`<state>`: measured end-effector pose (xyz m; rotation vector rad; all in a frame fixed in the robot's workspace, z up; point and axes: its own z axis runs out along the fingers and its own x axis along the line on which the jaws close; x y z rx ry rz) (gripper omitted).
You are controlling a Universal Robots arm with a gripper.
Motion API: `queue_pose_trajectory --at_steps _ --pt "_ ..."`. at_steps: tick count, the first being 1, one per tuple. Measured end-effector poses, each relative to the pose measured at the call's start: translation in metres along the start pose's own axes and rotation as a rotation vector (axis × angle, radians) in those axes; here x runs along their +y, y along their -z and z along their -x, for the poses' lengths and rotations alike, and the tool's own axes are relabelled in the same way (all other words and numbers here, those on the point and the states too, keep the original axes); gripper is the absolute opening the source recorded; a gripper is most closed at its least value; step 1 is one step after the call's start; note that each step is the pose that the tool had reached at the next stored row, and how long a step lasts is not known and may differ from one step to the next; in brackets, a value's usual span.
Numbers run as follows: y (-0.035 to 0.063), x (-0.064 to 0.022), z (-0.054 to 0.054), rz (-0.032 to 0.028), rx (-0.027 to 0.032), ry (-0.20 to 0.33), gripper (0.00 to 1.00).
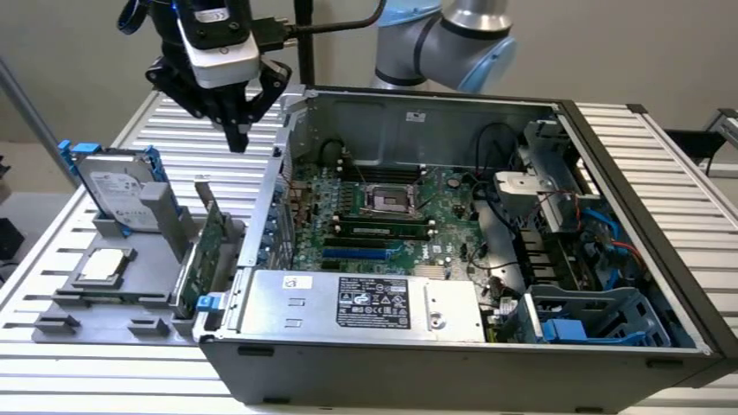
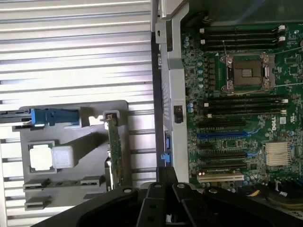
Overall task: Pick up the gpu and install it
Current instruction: 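Reach for the gpu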
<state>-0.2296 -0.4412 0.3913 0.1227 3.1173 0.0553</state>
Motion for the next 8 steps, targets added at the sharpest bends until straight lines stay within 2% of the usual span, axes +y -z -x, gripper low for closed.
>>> queue_pose_trajectory --at_steps 8 --pt "-0.0014 -0.0057 -0.036 -0.0107 -0.0009 0.000 0.11"
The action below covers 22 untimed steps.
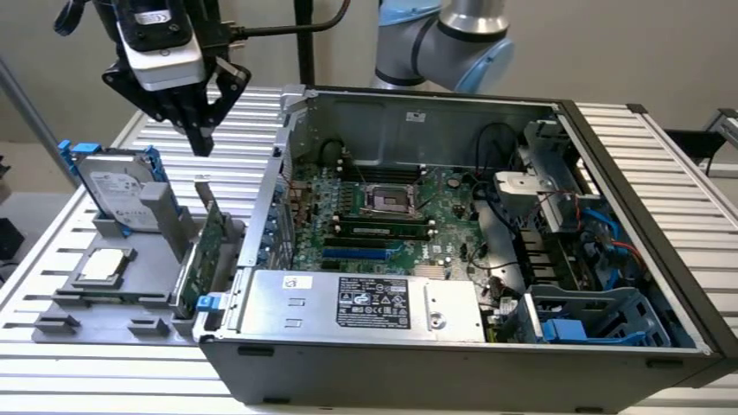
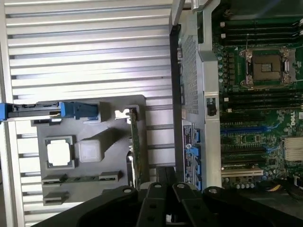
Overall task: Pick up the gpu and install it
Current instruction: 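Reach for the gpu, then pick up the gpu and move the gpu toward the slot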
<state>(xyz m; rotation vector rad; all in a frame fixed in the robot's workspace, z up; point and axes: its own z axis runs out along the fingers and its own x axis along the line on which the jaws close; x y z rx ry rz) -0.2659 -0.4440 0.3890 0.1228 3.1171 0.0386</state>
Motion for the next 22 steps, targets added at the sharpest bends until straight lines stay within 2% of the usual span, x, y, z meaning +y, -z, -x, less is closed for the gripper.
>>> queue_pose_trajectory --at_steps 6,10,22 --pt "-0.0015 -0.0043 -0.027 -0.0067 -0.0005 0.000 0.11" --pt "-0.0026 -0.0082 -0.044 -0.0081 -0.0006 0.000 0.11" --pt "-0.0025 -0.0088 -0.045 -0.0081 -0.0006 0.000 0.11"
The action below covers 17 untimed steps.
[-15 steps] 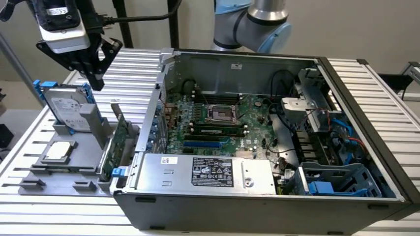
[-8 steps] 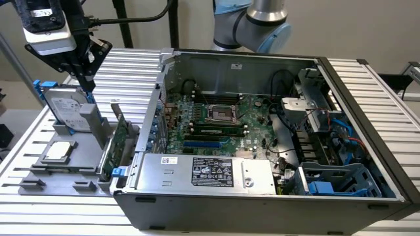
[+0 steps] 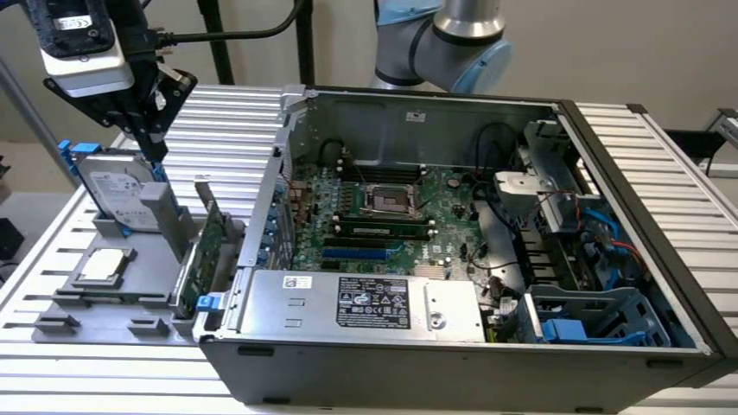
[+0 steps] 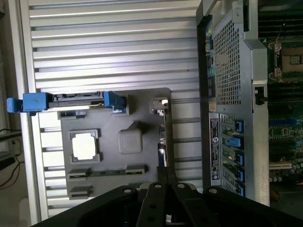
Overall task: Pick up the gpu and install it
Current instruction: 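Pick up the gpu and move the gpu toward the slot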
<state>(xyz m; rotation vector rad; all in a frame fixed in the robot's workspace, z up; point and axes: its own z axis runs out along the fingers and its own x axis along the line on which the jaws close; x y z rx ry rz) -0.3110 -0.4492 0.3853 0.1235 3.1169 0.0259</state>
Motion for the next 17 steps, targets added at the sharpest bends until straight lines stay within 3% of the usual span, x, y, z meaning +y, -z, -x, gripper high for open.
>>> queue_pose_trajectory --at_steps 4,6,9,10,12,13,17 --pt "0.0000 0.0000 0.0000 0.0000 0.0000 0.000 0.12" --pt "0.0000 0.0000 0.0000 0.0000 0.0000 0.000 0.24" --pt "0.0000 0.0000 0.0000 0.0000 0.0000 0.000 0.30" --pt "0.0000 0.0000 0.0000 0.0000 0.0000 0.000 0.42" --pt "0.0000 -0.0001 -0.0008 0.0001 -0.0001 0.000 0.42" --pt "-0.0002 -0.0002 -0.0009 0.0001 -0.0003 0.000 0.48" --pt "-0.0022 -0.0022 -0.0021 -0.0003 -0.0003 0.001 0.48"
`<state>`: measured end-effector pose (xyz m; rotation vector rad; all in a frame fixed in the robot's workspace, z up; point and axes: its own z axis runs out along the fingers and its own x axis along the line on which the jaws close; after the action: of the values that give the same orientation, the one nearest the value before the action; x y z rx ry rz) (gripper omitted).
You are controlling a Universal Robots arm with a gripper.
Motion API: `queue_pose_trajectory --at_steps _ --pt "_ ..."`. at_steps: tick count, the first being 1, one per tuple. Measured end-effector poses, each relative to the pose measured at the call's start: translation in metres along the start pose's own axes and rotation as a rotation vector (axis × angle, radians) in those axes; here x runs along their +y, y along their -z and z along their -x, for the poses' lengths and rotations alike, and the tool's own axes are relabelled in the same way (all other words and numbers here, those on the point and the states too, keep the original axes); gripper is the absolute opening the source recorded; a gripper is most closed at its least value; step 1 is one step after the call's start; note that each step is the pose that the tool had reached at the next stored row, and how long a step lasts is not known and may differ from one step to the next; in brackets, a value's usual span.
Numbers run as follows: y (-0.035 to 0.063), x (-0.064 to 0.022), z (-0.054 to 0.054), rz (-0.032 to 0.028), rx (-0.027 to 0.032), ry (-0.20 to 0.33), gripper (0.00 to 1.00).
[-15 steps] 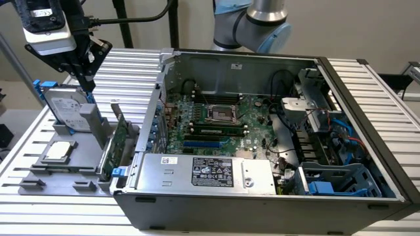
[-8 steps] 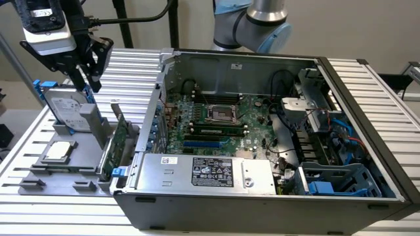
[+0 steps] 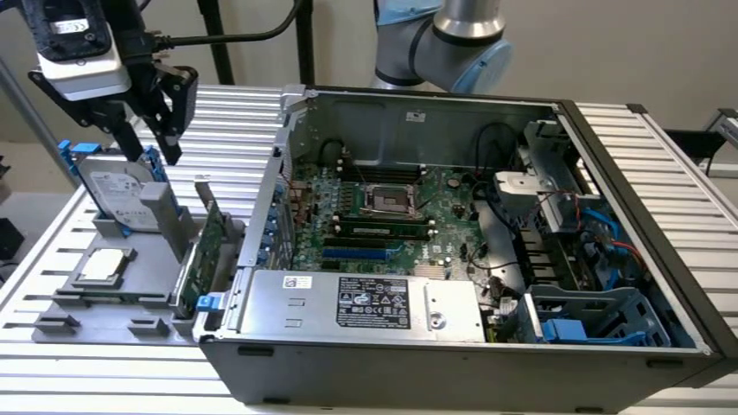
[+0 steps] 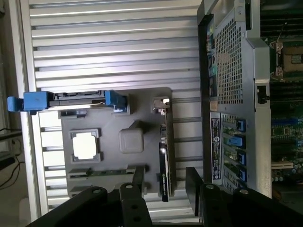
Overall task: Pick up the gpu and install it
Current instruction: 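Pick up the gpu and move the gpu toward the slot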
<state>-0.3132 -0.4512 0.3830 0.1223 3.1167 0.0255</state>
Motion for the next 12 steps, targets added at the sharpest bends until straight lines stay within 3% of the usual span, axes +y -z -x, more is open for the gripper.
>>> queue_pose_trajectory --at_steps 12 --pt "-0.0206 -0.0115 -0.001 0.0003 -0.0001 0.005 0.48"
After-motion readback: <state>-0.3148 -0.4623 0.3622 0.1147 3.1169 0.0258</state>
